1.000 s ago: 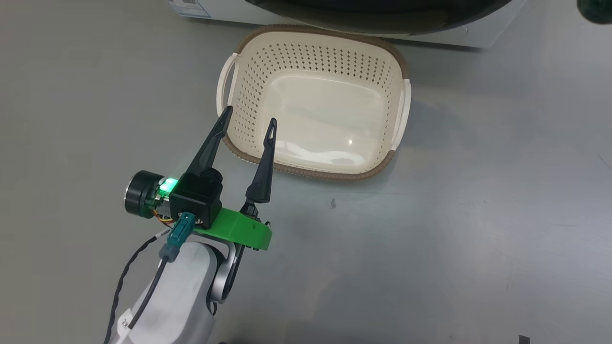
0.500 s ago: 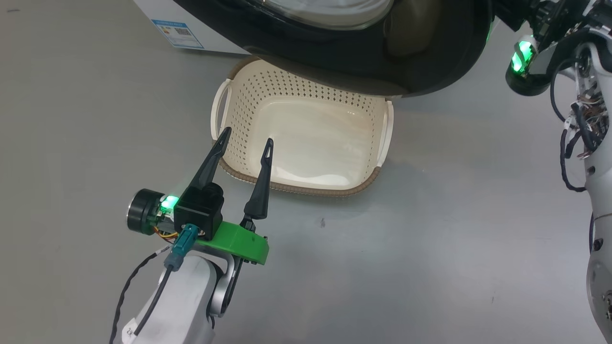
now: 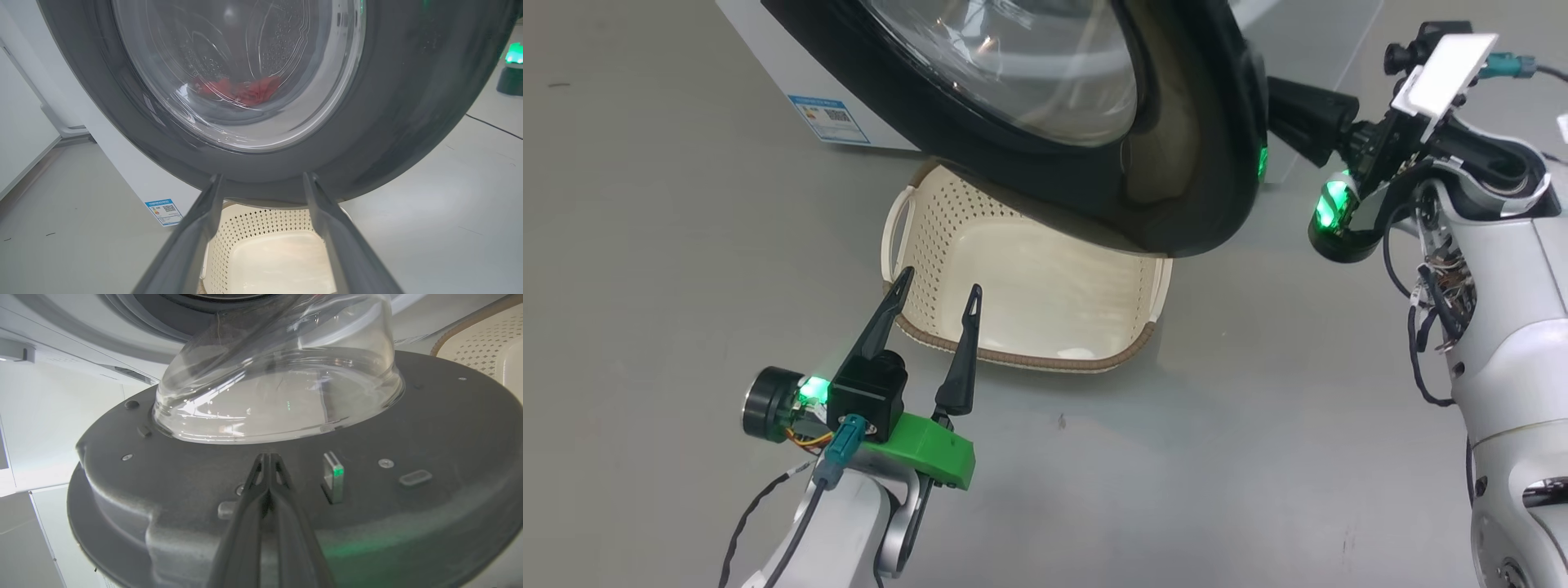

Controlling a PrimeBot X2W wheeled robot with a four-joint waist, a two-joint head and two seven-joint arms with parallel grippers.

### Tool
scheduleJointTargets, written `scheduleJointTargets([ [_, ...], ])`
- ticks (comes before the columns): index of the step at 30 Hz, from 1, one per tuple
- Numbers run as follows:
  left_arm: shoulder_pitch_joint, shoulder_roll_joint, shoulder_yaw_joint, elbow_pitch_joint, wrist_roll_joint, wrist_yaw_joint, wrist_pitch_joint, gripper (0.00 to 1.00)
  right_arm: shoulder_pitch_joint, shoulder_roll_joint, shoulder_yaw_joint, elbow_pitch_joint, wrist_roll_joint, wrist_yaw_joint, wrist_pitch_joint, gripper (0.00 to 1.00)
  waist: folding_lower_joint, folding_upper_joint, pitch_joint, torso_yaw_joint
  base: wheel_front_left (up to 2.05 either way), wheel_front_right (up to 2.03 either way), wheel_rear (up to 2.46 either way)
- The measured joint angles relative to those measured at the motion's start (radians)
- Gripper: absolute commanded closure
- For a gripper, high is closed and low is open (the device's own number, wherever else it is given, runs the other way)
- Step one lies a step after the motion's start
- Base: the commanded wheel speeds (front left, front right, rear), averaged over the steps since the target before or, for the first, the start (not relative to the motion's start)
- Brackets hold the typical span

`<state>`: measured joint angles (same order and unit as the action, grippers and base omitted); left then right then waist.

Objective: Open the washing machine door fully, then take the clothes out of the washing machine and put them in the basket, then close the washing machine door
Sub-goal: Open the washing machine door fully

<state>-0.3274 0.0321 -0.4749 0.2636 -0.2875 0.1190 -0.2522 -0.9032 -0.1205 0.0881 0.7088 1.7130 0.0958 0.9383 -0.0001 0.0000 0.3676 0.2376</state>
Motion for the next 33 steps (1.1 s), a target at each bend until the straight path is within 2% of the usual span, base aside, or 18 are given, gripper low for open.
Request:
scheduleJointTargets([
  [18, 0.084, 0.002, 0.009, 0.036, 0.006, 0.000, 0.000, 0.00, 0.160, 0.036, 0.019, 0.008, 0.028, 0.016, 0.024, 1.00, 0.0000, 0.0000, -0.152, -0.007, 0.00, 0.00, 0.00],
  [33, 0.115, 0.002, 0.017, 0.042, 0.007, 0.000, 0.000, 0.00, 0.236, 0.050, 0.049, -0.020, 0.049, 0.019, 0.026, 1.00, 0.0000, 0.0000, -0.208, 0.039, 0.00, 0.00, 0.00],
])
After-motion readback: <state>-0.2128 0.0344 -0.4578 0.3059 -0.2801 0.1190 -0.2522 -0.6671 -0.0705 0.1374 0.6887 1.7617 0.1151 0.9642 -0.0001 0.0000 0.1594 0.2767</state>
